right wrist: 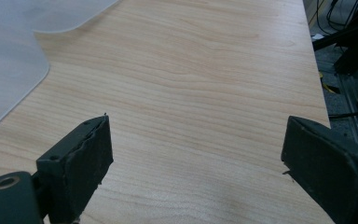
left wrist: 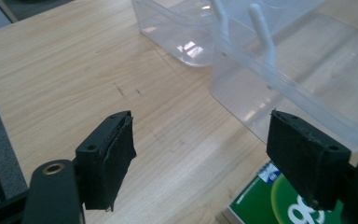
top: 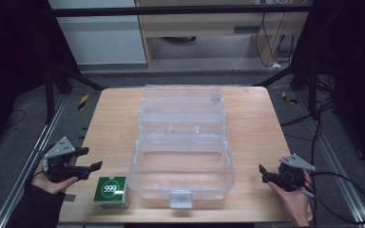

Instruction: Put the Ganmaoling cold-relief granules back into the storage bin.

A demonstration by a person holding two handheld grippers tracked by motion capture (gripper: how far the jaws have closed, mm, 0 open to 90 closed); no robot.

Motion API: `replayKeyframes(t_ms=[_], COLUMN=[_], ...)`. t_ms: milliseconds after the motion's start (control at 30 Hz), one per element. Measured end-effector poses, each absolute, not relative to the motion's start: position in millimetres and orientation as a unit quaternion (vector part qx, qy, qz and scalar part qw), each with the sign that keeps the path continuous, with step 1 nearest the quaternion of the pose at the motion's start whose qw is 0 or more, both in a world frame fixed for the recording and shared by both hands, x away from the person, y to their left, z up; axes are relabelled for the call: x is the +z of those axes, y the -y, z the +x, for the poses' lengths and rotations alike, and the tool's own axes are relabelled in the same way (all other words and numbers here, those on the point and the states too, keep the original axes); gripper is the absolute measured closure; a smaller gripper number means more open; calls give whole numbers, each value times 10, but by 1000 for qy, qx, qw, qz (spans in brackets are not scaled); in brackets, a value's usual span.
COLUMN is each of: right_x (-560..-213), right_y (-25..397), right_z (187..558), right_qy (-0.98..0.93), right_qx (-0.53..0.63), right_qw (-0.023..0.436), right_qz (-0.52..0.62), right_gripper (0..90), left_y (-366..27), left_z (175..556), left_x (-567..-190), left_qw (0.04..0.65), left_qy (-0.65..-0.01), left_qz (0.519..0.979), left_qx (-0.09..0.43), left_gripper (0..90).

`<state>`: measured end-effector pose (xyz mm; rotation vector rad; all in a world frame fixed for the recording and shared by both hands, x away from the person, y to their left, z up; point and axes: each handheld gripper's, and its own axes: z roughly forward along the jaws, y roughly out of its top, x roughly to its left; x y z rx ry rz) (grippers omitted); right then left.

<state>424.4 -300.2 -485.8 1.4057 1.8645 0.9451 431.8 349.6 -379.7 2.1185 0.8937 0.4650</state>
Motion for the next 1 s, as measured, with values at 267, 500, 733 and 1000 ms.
replayKeyframes(t_ms=[267,500,733,1000], right_x=[-4872,-4879,-4884,-4892], right_y=[2989,2983,2977,2971], right_z=[4248,4250,4250,4253], right_qy=[-711,-715,-717,-721], right_qx=[353,348,346,342], right_qw=[310,310,311,311], right_qz=[524,521,519,516], right_gripper=[80,75,71,66], left_y=[-3437,-3358,-3283,-3230], left_z=[4297,4251,4216,4204], left_x=[-3800,-3809,-3800,-3807], left_qw=[365,348,324,303], left_qy=[-309,-259,-213,-179], left_qz=[864,892,915,931], left_qx=[157,131,110,93], left_gripper=[198,176,149,128])
